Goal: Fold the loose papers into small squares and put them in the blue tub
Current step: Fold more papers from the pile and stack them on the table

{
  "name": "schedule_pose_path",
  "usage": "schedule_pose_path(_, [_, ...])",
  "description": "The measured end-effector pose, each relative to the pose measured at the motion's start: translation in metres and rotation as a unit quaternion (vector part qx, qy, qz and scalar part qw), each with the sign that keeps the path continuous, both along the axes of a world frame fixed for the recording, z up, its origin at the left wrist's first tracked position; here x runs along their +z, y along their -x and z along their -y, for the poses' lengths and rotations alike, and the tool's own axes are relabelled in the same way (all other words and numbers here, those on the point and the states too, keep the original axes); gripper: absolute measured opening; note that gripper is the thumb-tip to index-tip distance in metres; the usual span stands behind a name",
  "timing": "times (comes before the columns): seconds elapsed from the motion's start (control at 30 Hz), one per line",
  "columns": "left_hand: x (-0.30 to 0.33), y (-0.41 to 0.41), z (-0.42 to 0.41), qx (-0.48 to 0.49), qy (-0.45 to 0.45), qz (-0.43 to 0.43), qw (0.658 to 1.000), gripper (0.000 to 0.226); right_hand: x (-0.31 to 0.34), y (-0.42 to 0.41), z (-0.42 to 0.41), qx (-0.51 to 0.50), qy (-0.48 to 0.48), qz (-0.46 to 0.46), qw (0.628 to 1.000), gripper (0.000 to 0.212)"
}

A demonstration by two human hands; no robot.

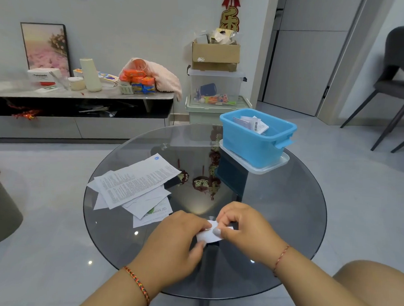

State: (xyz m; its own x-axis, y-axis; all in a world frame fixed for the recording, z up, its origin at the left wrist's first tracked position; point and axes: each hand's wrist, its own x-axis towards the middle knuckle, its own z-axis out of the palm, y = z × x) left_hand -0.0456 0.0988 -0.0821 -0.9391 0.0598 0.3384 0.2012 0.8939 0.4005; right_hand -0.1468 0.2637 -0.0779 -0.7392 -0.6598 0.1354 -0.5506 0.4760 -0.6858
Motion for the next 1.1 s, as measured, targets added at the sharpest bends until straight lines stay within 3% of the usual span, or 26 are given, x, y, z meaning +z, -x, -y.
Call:
schedule_pose_path(0.1, [0.000,-0.003,-0.001,-0.001,-0.017,0.010,1.000,0.046,0.000,-0.001,-0.001,0.000,0.004,0.011,1.000,0.022])
schedule_pose_path(0.3, [-0.006,0.001,-0.005,0.024,0.041,-0.032,0.998,0.025,0.005,-0.005,-0.004,0.018,0.008,-0.001,1.000,0.022])
schedule_pose_path(0.37, [-0.006,0.000,-0.006,0.022,0.042,-0.032,0.998,0.021,0.006,-0.009,-0.011,0.061,-0.050,-0.042,0.996,0.042])
schedule_pose_path(0.43, [-0.010,0.000,-0.006,0.029,0.034,-0.039,0.998,0.020,0.006,-0.013,-0.015,0.077,-0.087,-0.076,0.990,0.034])
schedule_pose_path(0.5, [-0.012,0.001,-0.008,0.051,-0.007,-0.030,0.998,0.023,0.007,-0.013,-0.014,0.053,-0.076,-0.074,0.993,0.008])
schedule_pose_path(0.6, [-0.010,0.005,-0.008,0.105,-0.062,0.011,0.992,0.016,0.006,-0.011,-0.012,-0.018,-0.070,-0.056,0.996,0.036])
schedule_pose_path(0.67, [-0.008,0.009,-0.008,0.137,-0.076,0.026,0.987,0.019,0.006,-0.011,-0.010,-0.063,-0.071,-0.042,0.995,0.041])
schedule_pose_path(0.77, [-0.006,0.015,-0.009,0.170,-0.079,0.039,0.982,0.032,0.003,-0.013,-0.008,-0.103,-0.087,-0.036,0.990,0.038])
schedule_pose_path(1.1, [0.001,0.022,-0.009,0.187,-0.074,0.059,0.978,0.022,0.006,-0.017,-0.005,-0.124,-0.093,-0.046,0.987,0.021])
